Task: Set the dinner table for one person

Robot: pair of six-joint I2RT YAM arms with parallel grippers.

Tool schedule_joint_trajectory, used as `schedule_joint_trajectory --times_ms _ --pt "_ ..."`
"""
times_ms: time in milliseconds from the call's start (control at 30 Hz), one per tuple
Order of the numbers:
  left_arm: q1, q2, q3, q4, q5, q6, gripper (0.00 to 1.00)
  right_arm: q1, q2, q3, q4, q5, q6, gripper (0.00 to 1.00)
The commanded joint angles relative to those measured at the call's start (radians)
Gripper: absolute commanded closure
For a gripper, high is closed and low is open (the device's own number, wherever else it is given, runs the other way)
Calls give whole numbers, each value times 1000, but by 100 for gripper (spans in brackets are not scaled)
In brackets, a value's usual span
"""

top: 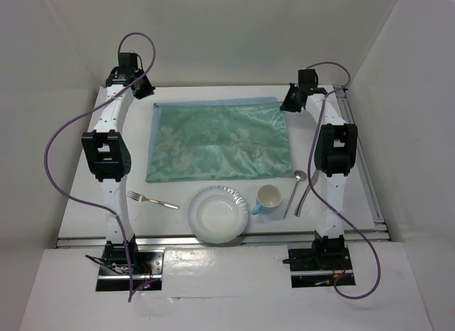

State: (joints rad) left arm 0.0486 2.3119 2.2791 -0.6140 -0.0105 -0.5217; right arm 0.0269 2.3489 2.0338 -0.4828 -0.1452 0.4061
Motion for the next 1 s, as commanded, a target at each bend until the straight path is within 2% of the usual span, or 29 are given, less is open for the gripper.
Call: schedule_joint_trajectory --times_ms 0,67,333,367,400,500,533,700,967 --pt "19 -29 5 7 3 20 100 11 -74 68 49 -27 -9 100" --pt "19 -29 17 7 12 20 100 11 -74 68 93 -47 0 100" --pt "30 64 60 -6 66 19 100 21 -11 151 61 -77 0 100" --pt "30 92 60 -6 81 19 97 21 -11 134 61 -77 0 100" --pt "30 105 60 -6 99 19 82 21 -20 125 61 -77 0 100" --pt "30 156 60 -6 109 19 59 21 -30 109 70 -65 0 100" --pt "30 167 60 -6 109 19 55 21 -30 109 70 -65 0 100" --pt "-6 210 60 -6 40 43 46 21 -30 109 61 -47 -9 100" --pt "-24 254 51 -6 6 63 45 21 -30 100 52 -47 -9 100"
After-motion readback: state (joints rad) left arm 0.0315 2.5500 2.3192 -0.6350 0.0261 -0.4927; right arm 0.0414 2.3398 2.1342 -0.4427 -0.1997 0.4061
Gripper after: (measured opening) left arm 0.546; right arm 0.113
